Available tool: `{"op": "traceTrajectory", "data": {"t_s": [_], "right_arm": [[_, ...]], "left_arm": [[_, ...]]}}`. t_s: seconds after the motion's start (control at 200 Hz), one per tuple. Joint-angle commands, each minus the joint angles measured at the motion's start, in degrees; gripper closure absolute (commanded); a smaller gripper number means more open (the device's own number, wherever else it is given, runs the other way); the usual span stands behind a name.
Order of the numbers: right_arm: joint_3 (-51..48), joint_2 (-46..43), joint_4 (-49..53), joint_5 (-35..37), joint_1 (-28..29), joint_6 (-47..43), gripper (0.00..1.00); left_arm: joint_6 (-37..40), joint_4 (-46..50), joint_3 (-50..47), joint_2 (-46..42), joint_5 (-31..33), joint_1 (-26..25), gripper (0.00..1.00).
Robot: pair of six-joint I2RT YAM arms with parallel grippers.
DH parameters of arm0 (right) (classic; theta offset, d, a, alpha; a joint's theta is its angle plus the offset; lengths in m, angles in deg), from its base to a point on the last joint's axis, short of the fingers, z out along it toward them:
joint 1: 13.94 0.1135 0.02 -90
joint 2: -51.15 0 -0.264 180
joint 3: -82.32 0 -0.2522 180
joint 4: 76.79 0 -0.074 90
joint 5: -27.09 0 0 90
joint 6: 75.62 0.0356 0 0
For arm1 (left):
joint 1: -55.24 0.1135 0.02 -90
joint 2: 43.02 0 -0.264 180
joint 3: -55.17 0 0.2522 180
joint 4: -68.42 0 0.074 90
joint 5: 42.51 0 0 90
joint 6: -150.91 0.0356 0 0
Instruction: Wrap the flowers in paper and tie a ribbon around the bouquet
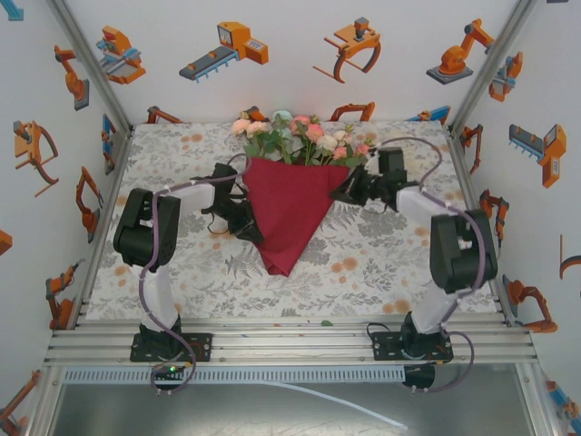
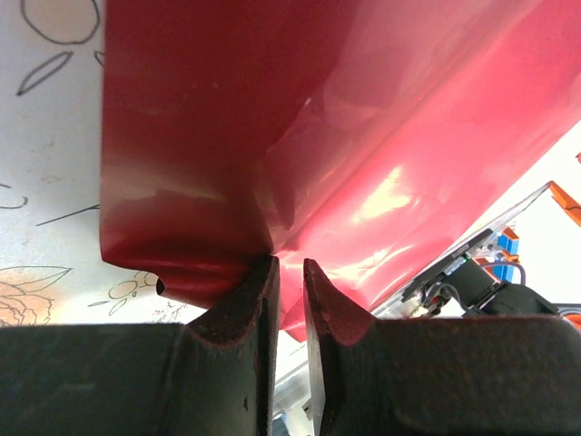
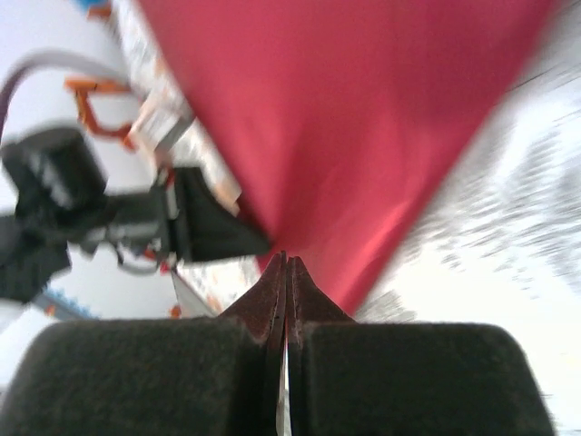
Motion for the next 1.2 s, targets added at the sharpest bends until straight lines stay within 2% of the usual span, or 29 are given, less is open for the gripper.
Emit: {"op": "traceTrajectory", "data": {"t_s": [0.0,0.19,0.37,0.491,0.626,0.901,1.192], "right_arm": [[-7.42,-5.16,-4.65,3.17,8.79,5.97,1.0],[-14.08,-7.02,-8.43,5.73,21.84,8.06,1.0],[-20.64,-4.19,-20.86,10.77,28.37,13.4,1.0],[-25.12,-1.51,-28.74,16.22,28.22,16.79,1.0],[-28.1,-0.13,-32.72,20.35,26.7,17.69,1.0],[-27.91,4.47,-37.85,18.02,21.08,19.67,1.0],[-26.47,7.02,-39.89,15.15,19.15,21.01,1.0]], "left_arm": [[-0.69,0.24,0.88,2.14,2.6,-0.85,0.78],[-4.69,-2.33,0.76,2.39,3.43,-2.05,0.78],[-5.66,-5.2,-0.5,0.68,3.51,-2.34,0.79],[-3.96,-5.15,-1.77,-0.66,4.39,-2.26,0.79],[-2.5,-4.55,-1.97,0.58,3.25,-2.38,0.79],[1.17,-2.91,-4.08,0.05,2.86,-2.29,0.8],[1.78,-2.78,-2.91,0.66,1.84,-2.26,0.8]]}}
